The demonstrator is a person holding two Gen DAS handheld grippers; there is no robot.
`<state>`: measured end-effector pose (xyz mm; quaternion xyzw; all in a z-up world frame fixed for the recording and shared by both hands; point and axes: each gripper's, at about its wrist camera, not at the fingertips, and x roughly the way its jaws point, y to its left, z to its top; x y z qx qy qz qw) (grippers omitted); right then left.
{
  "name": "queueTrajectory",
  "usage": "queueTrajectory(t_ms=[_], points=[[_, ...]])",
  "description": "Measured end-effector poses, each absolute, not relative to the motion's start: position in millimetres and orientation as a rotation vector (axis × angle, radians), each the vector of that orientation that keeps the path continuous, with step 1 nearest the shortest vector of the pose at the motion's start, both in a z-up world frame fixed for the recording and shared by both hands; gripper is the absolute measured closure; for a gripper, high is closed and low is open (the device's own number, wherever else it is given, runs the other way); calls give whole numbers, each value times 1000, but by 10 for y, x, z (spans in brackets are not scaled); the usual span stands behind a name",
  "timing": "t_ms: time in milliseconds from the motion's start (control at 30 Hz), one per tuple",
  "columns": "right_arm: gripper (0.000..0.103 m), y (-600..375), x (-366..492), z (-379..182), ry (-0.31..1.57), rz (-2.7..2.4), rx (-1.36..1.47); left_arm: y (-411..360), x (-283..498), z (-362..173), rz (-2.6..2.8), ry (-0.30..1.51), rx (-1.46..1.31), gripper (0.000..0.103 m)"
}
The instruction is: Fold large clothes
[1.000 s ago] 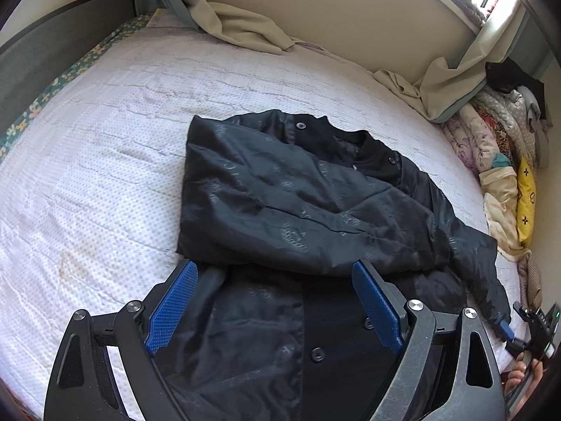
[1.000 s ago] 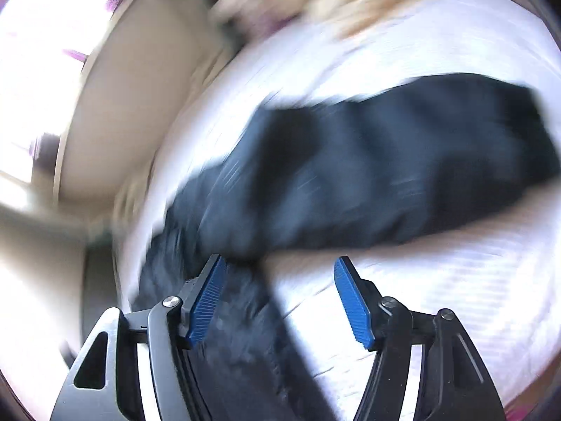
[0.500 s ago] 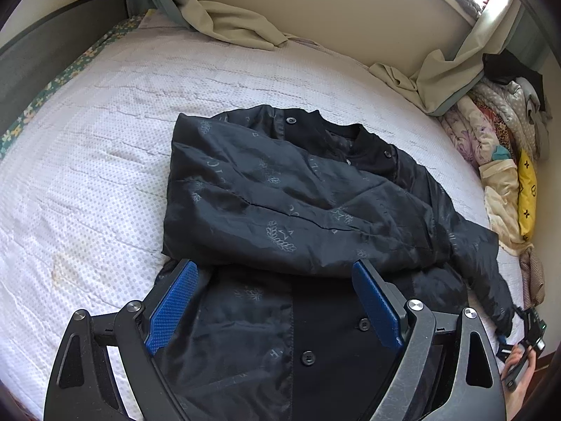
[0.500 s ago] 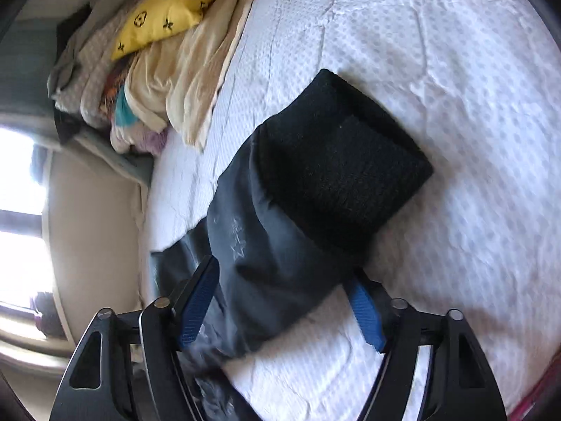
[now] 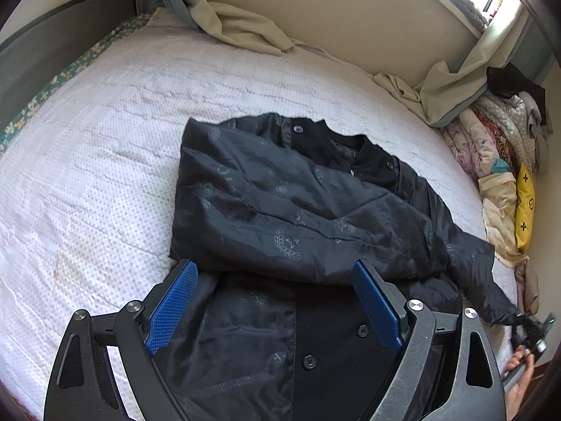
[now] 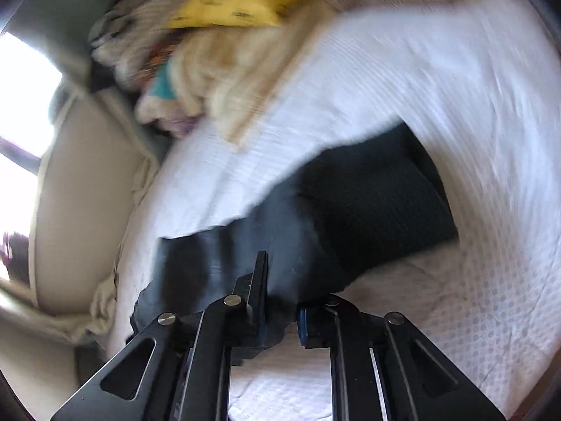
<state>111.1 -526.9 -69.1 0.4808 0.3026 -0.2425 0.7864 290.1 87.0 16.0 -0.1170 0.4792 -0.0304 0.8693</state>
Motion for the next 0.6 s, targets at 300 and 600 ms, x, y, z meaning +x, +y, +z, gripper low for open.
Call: queueTrajectory(t_ms=[300,600], points=[[95,-3557,1694,771,507,-372,264,872,2840,393,-78,916,-226,12],[97,-1925,2358,689,642,-9,-54,916,2890,422,-95,910,-294,12]])
